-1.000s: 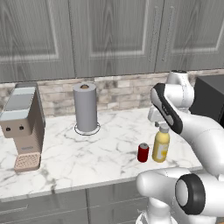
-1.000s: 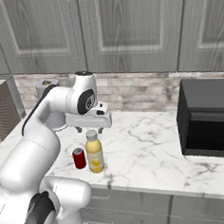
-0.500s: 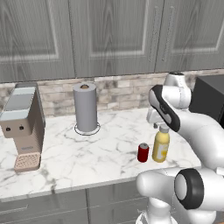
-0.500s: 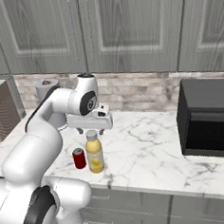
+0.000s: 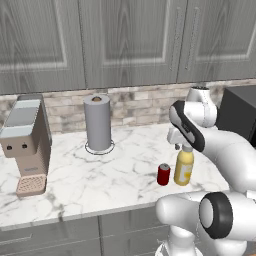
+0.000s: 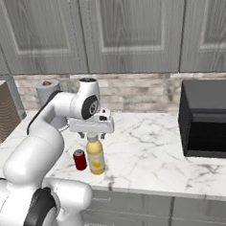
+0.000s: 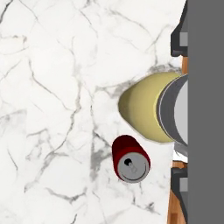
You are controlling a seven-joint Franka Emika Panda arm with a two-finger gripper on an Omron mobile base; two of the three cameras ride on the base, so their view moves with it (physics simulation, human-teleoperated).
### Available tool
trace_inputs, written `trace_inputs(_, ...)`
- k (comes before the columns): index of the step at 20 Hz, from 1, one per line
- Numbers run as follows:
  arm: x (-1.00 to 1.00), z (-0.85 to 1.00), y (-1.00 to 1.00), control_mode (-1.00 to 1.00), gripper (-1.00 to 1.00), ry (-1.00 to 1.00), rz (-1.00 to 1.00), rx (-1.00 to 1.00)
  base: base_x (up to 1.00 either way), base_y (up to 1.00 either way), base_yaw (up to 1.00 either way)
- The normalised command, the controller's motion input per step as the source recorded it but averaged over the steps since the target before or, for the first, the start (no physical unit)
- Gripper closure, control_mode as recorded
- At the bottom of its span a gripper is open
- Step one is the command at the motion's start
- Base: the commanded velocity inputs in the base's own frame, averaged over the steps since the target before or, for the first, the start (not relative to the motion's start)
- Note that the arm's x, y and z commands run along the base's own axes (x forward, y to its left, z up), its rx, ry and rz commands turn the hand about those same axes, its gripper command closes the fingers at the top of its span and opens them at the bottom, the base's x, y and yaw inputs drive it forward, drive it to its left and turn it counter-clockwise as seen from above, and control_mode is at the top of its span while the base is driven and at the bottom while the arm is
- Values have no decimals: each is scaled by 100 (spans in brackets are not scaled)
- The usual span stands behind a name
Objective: Move the drinks to the dining counter.
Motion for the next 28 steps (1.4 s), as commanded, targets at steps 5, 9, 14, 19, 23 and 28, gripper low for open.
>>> trace_inputs(5,0,-6,-10,-100,-100,0,0,0,0,0,0)
trace_inputs(9,0,-6,-8,-100,-100,1,0,0,0,0,0)
trace_inputs(14,0,-16,-1,-100,-100,1,0,0,0,0,0)
trace_inputs(19,0,-11,0,-100,100,3,0,0,0,0,0)
trace_inputs(23,0,0,0,-100,100,0,0,0,0,0,0)
trace_inputs(28,0,12,0,-100,100,0,0,0,0,0,0)
